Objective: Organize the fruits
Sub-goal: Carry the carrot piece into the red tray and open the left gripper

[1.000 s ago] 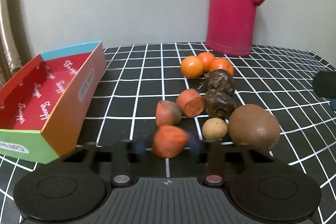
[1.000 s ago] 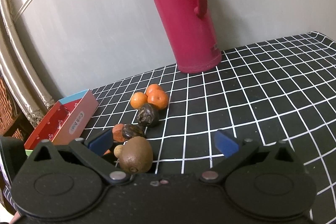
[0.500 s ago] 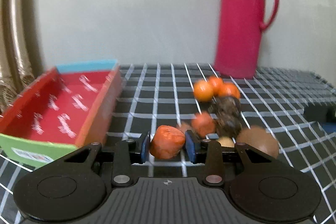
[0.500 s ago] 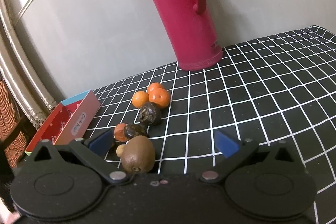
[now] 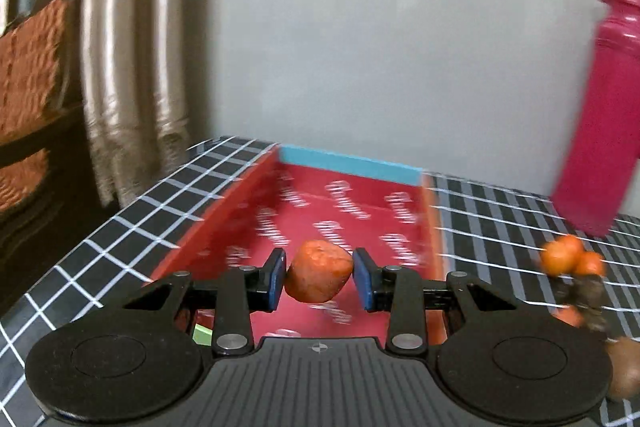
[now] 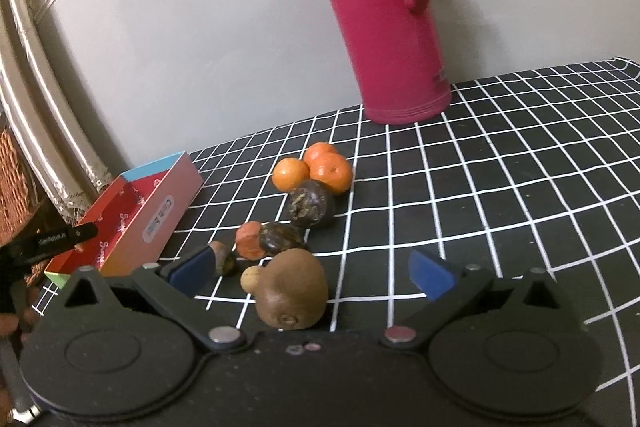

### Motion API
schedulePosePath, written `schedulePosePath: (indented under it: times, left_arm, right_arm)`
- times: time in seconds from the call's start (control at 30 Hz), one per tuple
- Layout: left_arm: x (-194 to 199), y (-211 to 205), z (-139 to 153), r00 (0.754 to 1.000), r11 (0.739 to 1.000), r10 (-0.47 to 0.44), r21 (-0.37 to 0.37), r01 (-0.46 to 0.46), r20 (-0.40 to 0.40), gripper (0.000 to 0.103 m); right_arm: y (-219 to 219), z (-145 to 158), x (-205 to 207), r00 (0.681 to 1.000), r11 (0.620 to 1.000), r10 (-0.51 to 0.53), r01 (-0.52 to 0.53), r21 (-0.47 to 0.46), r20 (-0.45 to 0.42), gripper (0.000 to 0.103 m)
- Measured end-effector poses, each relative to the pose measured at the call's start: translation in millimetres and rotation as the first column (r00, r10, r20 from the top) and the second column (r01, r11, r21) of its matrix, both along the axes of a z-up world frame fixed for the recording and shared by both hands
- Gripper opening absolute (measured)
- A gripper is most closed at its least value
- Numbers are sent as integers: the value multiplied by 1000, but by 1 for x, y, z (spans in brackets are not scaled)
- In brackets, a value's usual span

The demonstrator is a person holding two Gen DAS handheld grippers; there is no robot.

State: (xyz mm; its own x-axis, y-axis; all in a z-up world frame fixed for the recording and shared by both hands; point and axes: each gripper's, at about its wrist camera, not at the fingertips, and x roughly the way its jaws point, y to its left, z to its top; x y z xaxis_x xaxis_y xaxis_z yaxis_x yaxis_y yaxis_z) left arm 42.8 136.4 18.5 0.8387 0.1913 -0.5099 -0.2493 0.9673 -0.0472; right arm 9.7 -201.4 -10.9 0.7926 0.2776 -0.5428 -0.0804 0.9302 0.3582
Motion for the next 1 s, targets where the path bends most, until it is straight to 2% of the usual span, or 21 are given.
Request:
schedulePosePath:
  times: [0.17, 0.47, 1.0]
  left_arm:
    - [18, 27, -15, 996, 999, 47, -22, -49, -70, 36]
    - [25, 24, -22, 995, 999, 22, 28, -19, -99, 37]
    - [9, 17, -15, 997, 1000, -2, 22, 3, -81, 37]
  right_arm:
    - [10, -2, 4, 1000, 1000, 16, -16, -14, -5, 103]
    - [24, -4, 10, 999, 998, 44, -45, -33, -13, 103]
    - [32, -3, 9, 999, 992, 44, -44, -118, 0, 103]
